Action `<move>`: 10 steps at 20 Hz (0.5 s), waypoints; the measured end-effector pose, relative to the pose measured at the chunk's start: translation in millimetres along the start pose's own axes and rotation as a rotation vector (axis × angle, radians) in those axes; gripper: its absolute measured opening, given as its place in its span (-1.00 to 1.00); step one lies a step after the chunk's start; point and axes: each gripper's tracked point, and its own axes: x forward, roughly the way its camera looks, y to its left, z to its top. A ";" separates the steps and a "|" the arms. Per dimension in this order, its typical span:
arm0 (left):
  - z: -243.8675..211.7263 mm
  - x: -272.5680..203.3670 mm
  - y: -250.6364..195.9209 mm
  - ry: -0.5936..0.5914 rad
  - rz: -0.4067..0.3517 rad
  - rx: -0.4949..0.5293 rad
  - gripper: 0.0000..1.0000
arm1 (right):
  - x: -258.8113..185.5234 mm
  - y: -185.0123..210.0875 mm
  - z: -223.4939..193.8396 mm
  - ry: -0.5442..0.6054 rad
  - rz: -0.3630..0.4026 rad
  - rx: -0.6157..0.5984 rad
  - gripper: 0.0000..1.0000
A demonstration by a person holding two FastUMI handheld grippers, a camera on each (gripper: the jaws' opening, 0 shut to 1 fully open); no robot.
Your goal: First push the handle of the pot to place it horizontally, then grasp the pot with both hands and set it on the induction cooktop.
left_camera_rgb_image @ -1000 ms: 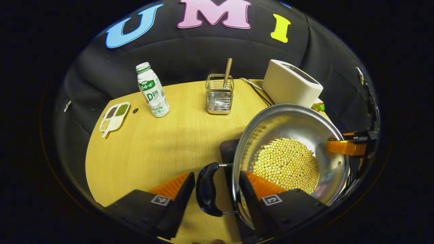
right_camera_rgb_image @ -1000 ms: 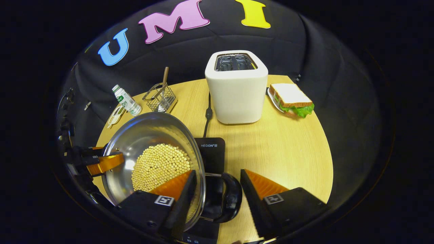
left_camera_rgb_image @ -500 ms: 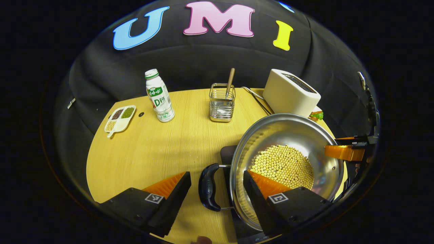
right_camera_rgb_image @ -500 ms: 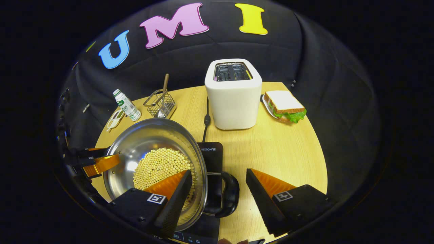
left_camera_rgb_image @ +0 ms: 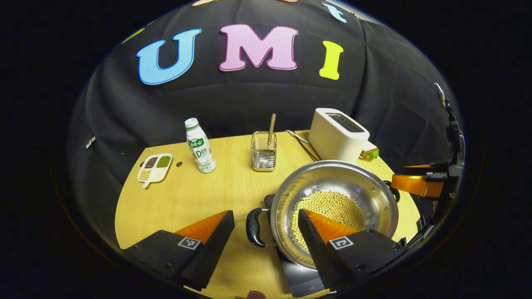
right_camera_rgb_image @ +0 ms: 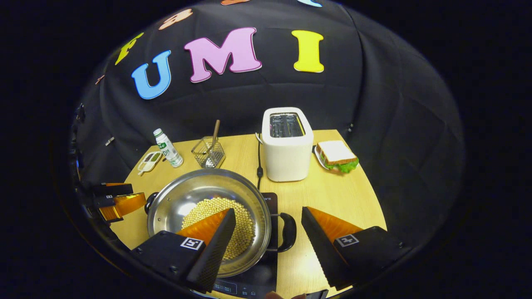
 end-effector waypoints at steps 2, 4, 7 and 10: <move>9.9 -18.0 2.9 -0.043 -0.005 -0.011 0.92 | -18.2 9.4 15.5 -0.060 0.002 -0.031 0.98; 21.5 -36.8 9.0 -0.087 -0.004 -0.025 0.92 | -38.8 19.2 31.7 -0.120 -0.001 -0.052 0.98; 40.8 -68.0 21.9 -0.163 0.004 -0.029 0.92 | -71.8 37.5 52.3 -0.202 -0.003 -0.055 0.97; 54.9 -105.1 31.7 -0.240 0.009 -0.048 0.92 | -111.3 54.2 75.8 -0.308 -0.003 -0.057 0.97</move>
